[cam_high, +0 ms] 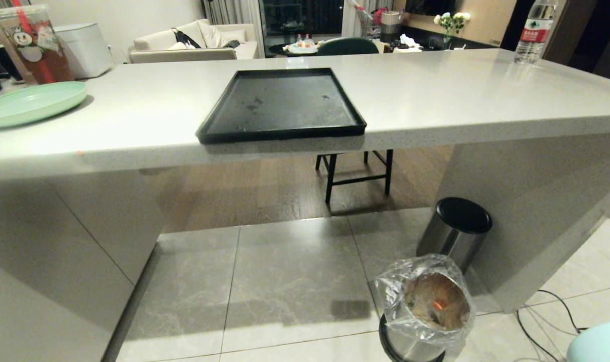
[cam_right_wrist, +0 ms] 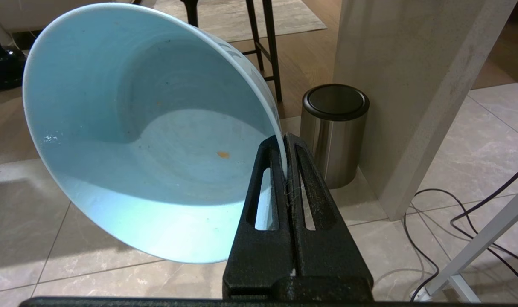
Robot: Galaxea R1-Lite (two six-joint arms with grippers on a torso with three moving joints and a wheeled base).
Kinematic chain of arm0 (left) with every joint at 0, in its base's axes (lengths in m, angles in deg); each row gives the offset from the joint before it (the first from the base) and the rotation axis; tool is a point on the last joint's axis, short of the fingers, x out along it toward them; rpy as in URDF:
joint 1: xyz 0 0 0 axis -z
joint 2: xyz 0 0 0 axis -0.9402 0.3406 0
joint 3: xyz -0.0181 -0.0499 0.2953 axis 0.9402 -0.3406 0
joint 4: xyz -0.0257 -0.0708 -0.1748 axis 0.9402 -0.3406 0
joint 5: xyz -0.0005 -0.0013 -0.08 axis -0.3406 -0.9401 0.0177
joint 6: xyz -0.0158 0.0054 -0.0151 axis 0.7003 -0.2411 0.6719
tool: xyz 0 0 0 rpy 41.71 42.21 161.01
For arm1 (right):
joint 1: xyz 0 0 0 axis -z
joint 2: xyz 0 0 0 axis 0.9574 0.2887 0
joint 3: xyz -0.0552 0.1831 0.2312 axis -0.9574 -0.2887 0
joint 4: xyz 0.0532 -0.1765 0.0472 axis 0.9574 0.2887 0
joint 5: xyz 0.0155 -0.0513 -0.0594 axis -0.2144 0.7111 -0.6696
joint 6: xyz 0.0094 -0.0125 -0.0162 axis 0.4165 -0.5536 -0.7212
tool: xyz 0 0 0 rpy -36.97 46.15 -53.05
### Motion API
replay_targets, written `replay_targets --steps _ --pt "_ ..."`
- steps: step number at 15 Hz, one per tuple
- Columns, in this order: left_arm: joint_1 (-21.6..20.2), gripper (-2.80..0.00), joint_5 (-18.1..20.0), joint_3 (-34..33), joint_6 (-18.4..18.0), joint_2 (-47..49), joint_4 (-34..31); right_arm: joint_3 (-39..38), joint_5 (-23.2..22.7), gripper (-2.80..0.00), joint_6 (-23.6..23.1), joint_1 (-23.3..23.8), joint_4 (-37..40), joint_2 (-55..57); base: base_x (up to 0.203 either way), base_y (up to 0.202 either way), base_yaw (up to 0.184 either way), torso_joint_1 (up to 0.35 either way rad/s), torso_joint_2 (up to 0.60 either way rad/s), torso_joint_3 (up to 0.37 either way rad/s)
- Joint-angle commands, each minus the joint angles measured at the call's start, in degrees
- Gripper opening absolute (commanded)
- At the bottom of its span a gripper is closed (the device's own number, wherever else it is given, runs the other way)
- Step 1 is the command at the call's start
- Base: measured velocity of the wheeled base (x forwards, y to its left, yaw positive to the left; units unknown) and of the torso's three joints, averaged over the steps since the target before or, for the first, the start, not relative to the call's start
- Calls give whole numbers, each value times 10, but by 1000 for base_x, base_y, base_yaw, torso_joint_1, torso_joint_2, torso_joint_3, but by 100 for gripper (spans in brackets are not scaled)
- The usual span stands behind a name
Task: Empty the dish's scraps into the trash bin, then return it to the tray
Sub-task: Put the bowl back to the table
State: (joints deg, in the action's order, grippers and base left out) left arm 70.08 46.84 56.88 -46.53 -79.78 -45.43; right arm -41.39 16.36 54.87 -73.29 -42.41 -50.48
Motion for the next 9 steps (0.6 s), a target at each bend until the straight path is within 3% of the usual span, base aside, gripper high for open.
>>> replay_targets --steps 1,9 --pt "0 -280 0 0 0 1 0 0 0 -280 0 0 0 1 0 0 0 0 0 0" --pt "0 -280 0 0 0 1 0 0 0 -280 0 0 0 1 0 0 0 0 0 0"
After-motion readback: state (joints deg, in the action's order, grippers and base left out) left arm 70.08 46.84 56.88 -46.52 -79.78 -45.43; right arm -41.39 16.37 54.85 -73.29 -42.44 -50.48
